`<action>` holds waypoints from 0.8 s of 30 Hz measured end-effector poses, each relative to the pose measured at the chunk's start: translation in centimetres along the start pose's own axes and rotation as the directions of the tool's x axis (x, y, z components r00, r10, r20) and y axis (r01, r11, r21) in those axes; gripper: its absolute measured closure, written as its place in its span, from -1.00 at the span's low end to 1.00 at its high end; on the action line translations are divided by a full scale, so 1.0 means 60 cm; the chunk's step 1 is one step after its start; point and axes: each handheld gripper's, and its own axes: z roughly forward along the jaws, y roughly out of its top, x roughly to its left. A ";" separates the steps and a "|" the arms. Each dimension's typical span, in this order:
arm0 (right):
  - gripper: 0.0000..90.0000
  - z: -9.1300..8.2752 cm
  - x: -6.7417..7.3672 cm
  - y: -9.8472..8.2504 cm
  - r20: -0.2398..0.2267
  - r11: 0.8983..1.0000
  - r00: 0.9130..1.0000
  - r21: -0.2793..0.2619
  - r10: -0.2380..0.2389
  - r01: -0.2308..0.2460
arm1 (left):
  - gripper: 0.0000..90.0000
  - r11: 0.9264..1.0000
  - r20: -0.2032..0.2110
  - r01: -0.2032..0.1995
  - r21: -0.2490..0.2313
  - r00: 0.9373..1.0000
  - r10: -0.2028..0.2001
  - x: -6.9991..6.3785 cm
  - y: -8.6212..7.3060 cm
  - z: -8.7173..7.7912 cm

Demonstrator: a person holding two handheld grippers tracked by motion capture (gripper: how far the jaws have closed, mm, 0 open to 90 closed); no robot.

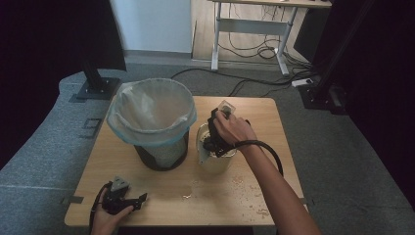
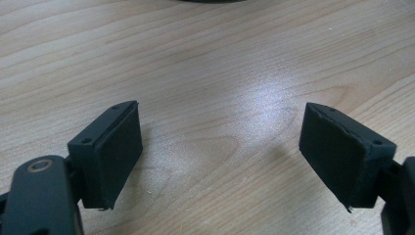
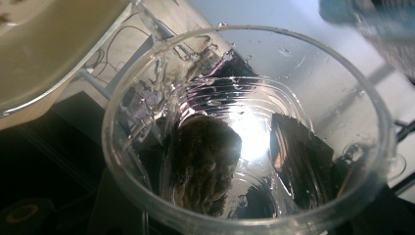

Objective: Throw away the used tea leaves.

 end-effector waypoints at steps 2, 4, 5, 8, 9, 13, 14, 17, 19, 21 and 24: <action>0.02 -0.001 0.000 -0.002 0.008 1.000 1.000 -0.003 -0.001 0.001 | -0.65 1.000 0.000 -0.001 0.000 1.000 0.001 0.000 0.000 0.000; 0.02 -0.004 0.004 -0.006 0.017 1.000 1.000 -0.007 0.003 -0.003 | -0.65 1.000 0.003 0.000 0.001 1.000 0.000 0.001 0.000 0.000; 0.02 -0.003 0.001 -0.012 0.025 1.000 0.999 -0.004 0.030 -0.030 | -0.65 1.000 0.003 0.000 0.000 1.000 0.000 0.001 0.000 0.000; 0.02 -0.002 0.001 -0.033 0.035 0.999 0.999 0.019 0.040 -0.040 | -0.65 1.000 0.002 -0.003 0.004 1.000 0.003 0.001 0.001 0.000; 0.02 -0.002 0.001 -0.033 0.035 0.999 0.999 0.019 0.040 -0.040 | -0.65 1.000 0.002 -0.003 0.004 1.000 0.003 0.001 0.001 0.000; 0.02 -0.006 0.000 -0.037 0.036 0.998 0.998 0.028 0.055 -0.056 | -0.66 1.000 0.000 -0.003 0.003 1.000 0.003 0.000 0.001 0.001; 0.01 -0.004 -0.003 -0.039 0.041 0.998 0.998 0.037 0.051 -0.052 | -0.66 1.000 0.000 -0.002 0.002 1.000 0.002 0.000 0.001 0.001; 0.02 0.001 -0.008 -0.035 0.088 0.996 0.996 0.089 -0.025 0.017 | -0.66 1.000 0.000 0.001 0.002 1.000 -0.001 0.000 0.001 0.001; 0.02 0.004 -0.009 -0.026 0.080 0.991 0.993 0.112 -0.084 0.075 | -0.66 1.000 -0.001 0.002 0.002 1.000 -0.002 0.000 0.002 0.001; 0.02 0.007 0.005 0.001 0.084 0.981 0.983 0.117 -0.166 0.155 | -0.66 1.000 0.000 0.001 0.002 1.000 -0.001 0.000 0.002 0.001; 0.02 0.020 -0.003 0.007 0.106 0.979 0.989 0.185 -0.107 0.086 | -0.65 1.000 0.005 0.003 0.002 1.000 -0.003 0.002 0.002 0.001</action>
